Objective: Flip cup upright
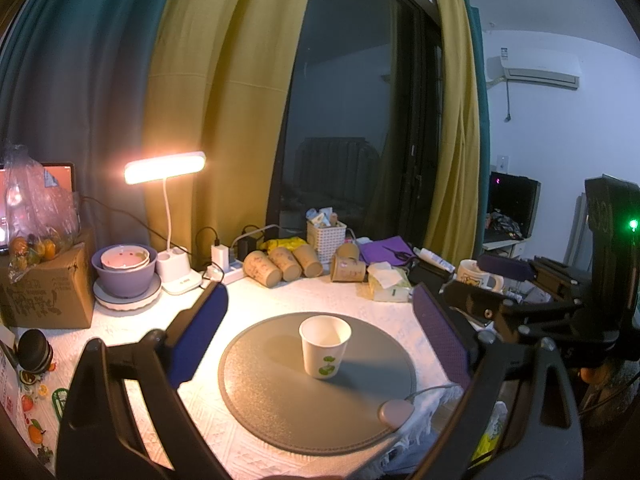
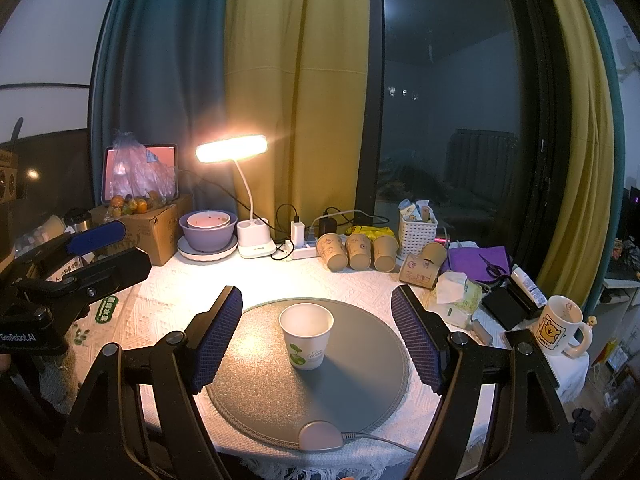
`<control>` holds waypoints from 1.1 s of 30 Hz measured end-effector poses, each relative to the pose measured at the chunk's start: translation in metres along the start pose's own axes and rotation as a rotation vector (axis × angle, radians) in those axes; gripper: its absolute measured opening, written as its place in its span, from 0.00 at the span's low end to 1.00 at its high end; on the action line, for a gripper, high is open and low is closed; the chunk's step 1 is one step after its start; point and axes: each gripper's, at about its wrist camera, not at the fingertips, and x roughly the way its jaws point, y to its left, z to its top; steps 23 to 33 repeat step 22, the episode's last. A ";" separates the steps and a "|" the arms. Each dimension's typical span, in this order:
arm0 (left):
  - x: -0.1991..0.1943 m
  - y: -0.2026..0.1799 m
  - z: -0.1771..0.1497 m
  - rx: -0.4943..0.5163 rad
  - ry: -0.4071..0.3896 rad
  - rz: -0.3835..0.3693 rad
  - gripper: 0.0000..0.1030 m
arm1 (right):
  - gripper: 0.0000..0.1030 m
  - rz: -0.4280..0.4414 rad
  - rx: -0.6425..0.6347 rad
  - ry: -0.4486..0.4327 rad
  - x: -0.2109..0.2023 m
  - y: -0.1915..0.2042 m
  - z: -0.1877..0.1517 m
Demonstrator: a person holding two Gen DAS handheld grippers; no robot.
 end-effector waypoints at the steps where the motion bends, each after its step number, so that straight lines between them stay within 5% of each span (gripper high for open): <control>1: 0.000 0.000 0.000 0.000 0.000 0.001 0.92 | 0.77 0.000 0.001 0.000 0.000 0.000 0.000; 33: 0.000 0.000 0.000 0.001 0.001 -0.001 0.92 | 0.77 0.000 0.000 0.001 0.000 0.000 0.000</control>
